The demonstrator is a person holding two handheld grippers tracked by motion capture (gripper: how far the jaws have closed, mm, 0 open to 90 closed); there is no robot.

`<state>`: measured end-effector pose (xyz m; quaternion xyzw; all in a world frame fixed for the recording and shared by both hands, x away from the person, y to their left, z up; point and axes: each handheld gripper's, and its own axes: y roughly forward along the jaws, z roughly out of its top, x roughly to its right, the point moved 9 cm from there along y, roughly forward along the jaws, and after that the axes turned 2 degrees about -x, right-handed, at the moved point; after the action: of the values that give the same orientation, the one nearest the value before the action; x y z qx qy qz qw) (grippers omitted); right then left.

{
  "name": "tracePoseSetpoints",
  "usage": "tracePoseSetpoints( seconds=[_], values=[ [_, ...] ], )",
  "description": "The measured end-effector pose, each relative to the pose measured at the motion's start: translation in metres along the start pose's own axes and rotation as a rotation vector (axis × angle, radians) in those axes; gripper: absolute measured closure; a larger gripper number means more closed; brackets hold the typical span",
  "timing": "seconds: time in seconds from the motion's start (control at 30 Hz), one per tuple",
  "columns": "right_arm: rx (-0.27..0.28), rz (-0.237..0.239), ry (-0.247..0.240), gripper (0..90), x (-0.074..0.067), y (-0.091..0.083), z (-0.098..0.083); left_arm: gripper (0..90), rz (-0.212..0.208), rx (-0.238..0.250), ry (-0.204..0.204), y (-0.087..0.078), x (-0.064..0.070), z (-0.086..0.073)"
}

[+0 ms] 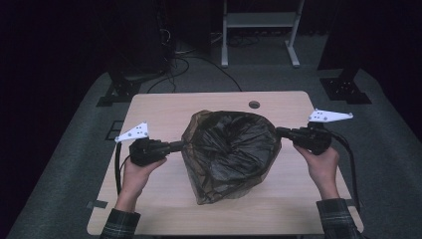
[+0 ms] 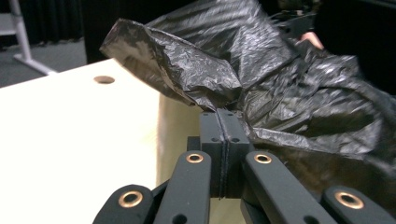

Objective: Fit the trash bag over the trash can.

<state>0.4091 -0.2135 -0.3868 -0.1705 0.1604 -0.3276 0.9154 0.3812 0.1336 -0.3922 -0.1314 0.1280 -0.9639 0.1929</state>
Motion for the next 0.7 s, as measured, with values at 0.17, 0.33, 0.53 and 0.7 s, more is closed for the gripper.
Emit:
tracePoseSetpoints(
  seconds=[0.17, 0.33, 0.53, 0.7],
  values=[
    [-0.025, -0.026, 0.035, 90.0, 0.012, -0.001, -0.023, 89.7, 0.037, -0.045, -0.011, 0.008, -0.014, -0.016],
    [-0.063, -0.035, 0.049, 90.0, 0.016, 0.001, -0.043, 89.7, 0.058, -0.112, -0.027, 0.017, -0.023, -0.036],
    [-0.106, -0.037, 0.055, 90.0, 0.017, 0.006, -0.066, 89.7, 0.067, -0.181, -0.022, 0.021, -0.026, -0.057],
    [-0.120, -0.040, 0.053, 90.0, 0.018, 0.009, -0.075, 89.7, 0.040, -0.188, -0.031, 0.023, -0.027, -0.067]
  ],
)
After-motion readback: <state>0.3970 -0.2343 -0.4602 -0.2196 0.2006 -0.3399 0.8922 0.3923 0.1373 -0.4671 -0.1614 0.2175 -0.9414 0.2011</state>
